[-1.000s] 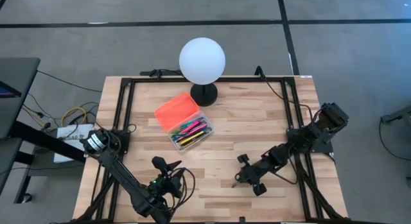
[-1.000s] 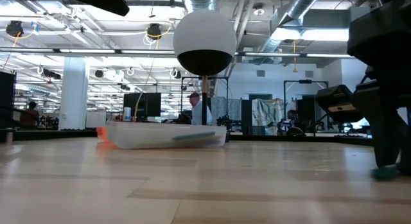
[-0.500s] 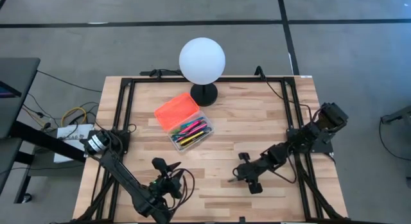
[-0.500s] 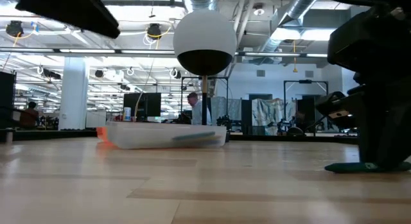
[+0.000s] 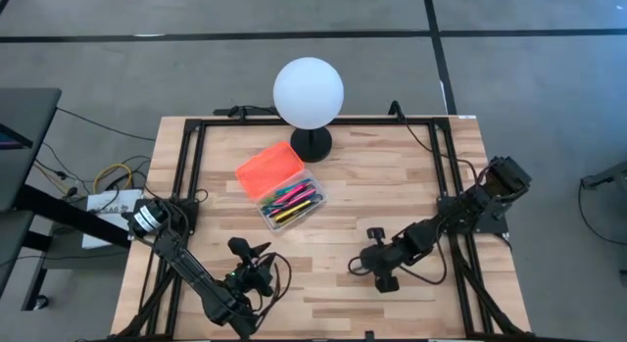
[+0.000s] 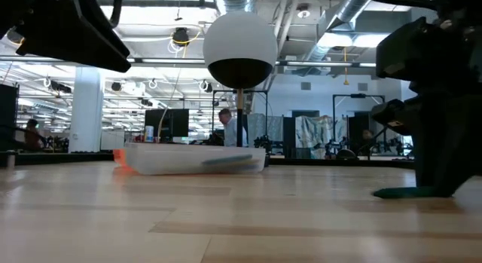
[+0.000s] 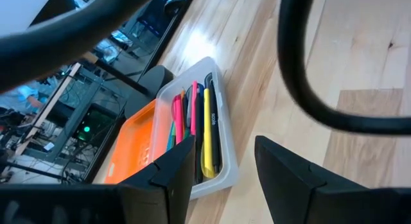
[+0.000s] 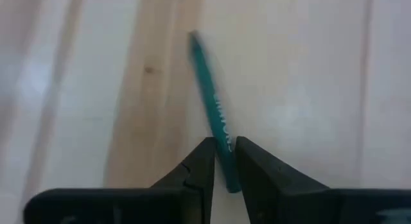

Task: Pick & place school supplies into a supply box
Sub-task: Put the green crayon into the orange supply box

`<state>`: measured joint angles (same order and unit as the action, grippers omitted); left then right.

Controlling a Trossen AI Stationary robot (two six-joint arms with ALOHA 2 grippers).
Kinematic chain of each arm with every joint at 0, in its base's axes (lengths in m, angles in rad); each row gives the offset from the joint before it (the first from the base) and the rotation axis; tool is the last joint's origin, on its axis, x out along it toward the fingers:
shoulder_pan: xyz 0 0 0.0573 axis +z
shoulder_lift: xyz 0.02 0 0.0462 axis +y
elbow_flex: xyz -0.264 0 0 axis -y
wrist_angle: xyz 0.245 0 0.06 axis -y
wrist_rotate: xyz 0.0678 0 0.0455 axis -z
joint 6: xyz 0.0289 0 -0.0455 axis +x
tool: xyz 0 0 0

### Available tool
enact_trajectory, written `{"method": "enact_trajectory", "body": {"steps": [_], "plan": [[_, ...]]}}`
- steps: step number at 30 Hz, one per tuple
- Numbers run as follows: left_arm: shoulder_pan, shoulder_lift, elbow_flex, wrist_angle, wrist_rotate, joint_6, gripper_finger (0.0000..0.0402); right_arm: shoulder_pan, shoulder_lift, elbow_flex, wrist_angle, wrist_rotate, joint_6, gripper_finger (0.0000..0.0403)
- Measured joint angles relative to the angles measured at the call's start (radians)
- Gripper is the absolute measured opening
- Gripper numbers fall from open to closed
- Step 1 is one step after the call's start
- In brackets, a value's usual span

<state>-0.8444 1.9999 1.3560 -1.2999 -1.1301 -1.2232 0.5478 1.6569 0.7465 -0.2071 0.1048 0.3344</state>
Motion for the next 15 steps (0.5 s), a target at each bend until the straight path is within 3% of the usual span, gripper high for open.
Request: {"method": "enact_trajectory", "body": {"steps": [7,15], "plan": [[0.0,0.0,0.0,0.0,0.0,0.0,0.0158,-0.001,0.0,0.025,-0.064,0.017,0.025,0.0007],[0.0,-0.001,0.0,0.0,0.001,-0.004,0.0158,0.001,-0.005,0.064,-0.312,0.025,0.203,0.0008]]}}
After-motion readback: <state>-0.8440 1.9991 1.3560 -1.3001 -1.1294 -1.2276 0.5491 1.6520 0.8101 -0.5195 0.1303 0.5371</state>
